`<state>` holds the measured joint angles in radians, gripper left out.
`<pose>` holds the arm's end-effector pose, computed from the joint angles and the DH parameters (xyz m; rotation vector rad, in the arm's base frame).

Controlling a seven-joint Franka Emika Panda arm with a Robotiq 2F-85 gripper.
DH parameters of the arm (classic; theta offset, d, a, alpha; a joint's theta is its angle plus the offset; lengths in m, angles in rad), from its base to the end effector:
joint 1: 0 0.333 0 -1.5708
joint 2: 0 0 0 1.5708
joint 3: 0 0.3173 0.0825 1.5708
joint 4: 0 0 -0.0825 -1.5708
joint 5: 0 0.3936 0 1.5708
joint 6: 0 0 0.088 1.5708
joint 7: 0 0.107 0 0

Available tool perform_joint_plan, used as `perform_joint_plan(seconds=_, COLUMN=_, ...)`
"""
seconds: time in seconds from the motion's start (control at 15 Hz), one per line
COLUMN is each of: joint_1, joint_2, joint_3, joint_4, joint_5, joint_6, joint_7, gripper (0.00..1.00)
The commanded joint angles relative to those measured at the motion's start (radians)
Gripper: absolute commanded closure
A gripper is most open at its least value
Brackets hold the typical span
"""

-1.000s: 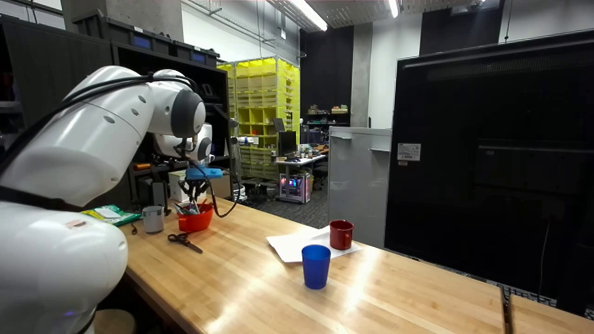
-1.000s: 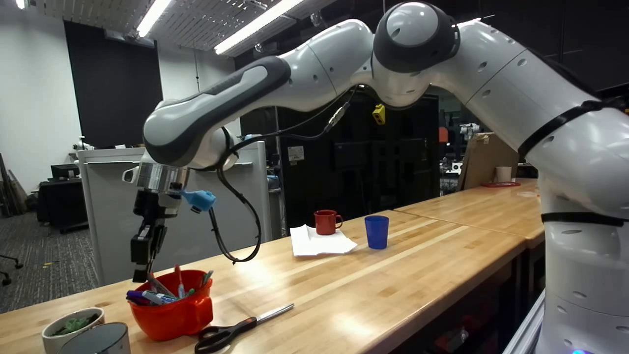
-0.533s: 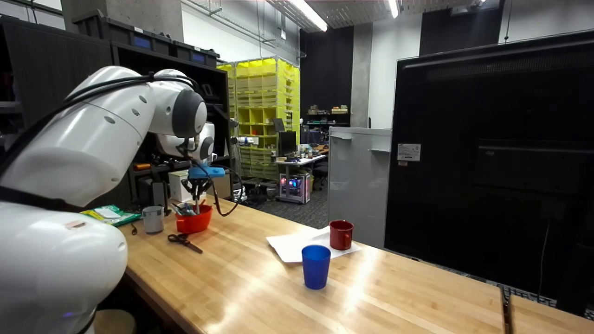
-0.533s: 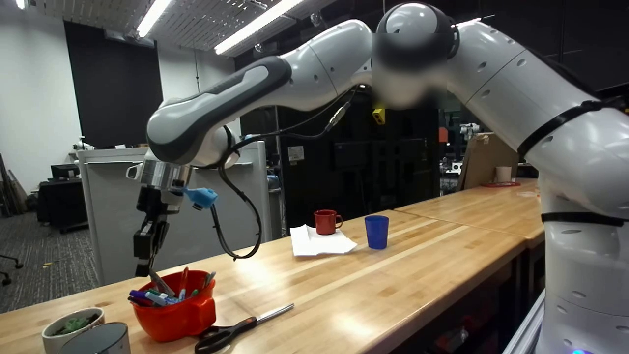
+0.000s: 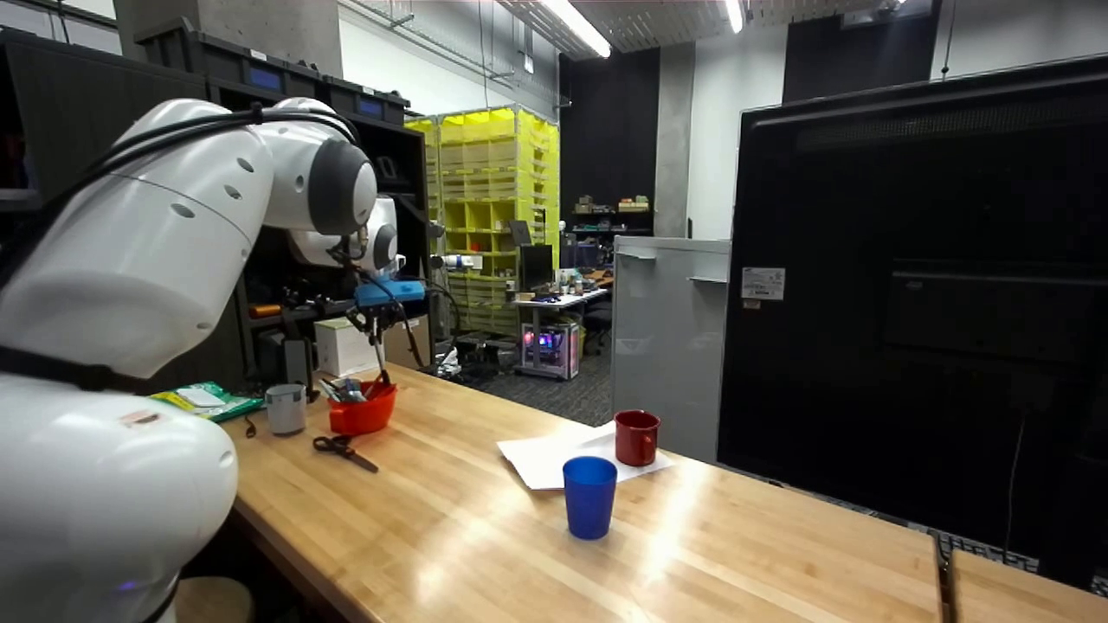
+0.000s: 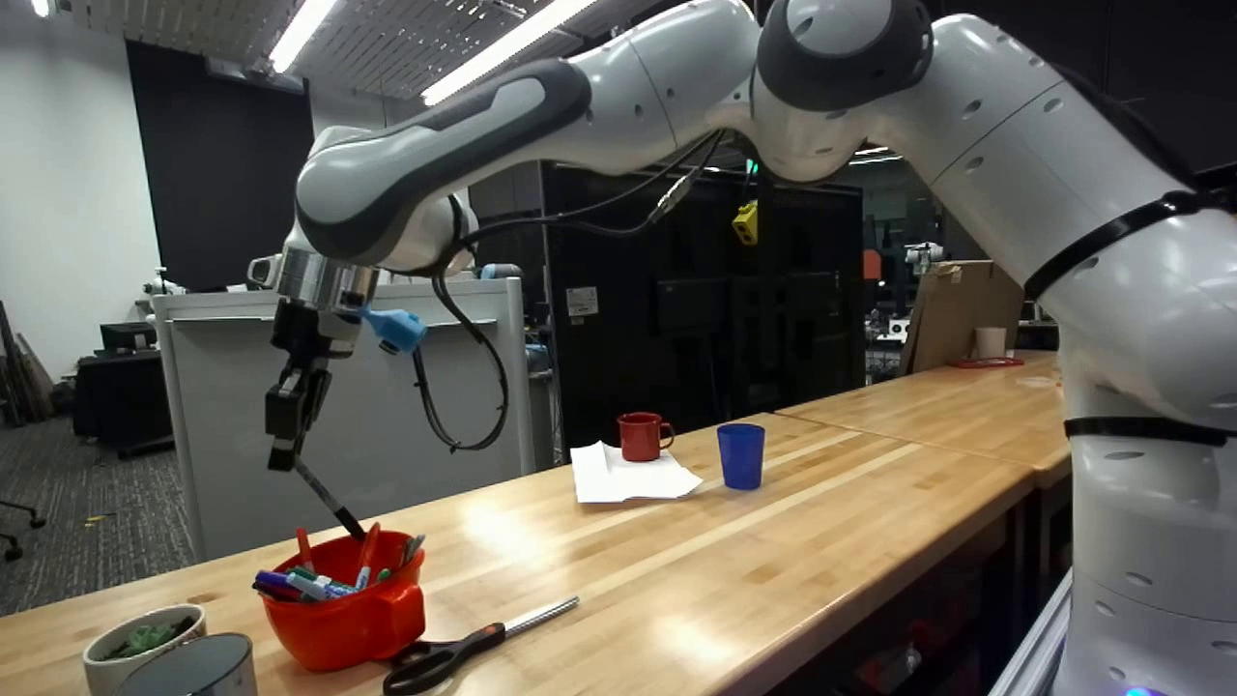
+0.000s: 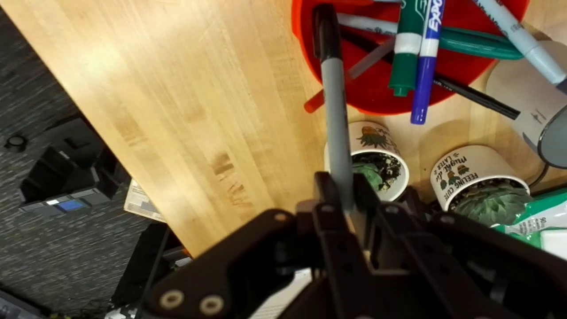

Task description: Remove one marker from the red cup

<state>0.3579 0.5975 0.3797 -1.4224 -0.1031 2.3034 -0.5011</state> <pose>0.5946 0.4570 0.3979 -2.4403 -1.6705 -0.4621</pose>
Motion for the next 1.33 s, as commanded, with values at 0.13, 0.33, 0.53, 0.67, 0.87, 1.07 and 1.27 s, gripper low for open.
perform_joint_plan(seconds=0.13, joint_1=0.01, joint_2=-0.142, joint_3=-0.073, joint_4=-0.015, joint_5=-0.064, joint_6=-0.201, joint_7=0.066, gripper=0.98)
perform_joint_plan(seconds=0.33, joint_1=0.0, joint_2=-0.189, joint_3=-0.113, joint_4=-0.015, joint_5=-0.091, joint_6=-0.335, joint_7=0.119, gripper=0.98)
perform_joint_plan(seconds=0.53, joint_1=-0.017, joint_2=-0.206, joint_3=-0.147, joint_4=-0.024, joint_5=-0.097, joint_6=-0.457, joint_7=0.183, gripper=0.98)
perform_joint_plan(seconds=0.67, joint_1=-0.035, joint_2=-0.205, joint_3=-0.161, joint_4=-0.046, joint_5=-0.083, joint_6=-0.486, joint_7=0.211, gripper=0.98)
perform_joint_plan(seconds=0.87, joint_1=-0.065, joint_2=-0.191, joint_3=-0.166, joint_4=-0.1, joint_5=-0.054, joint_6=-0.476, joint_7=0.241, gripper=0.98)
perform_joint_plan(seconds=1.07, joint_1=-0.08, joint_2=-0.173, joint_3=-0.17, joint_4=-0.157, joint_5=-0.047, joint_6=-0.463, joint_7=0.283, gripper=0.98)
perform_joint_plan(seconds=1.27, joint_1=-0.085, joint_2=-0.149, joint_3=-0.17, joint_4=-0.199, joint_5=-0.043, joint_6=-0.442, joint_7=0.318, gripper=0.98)
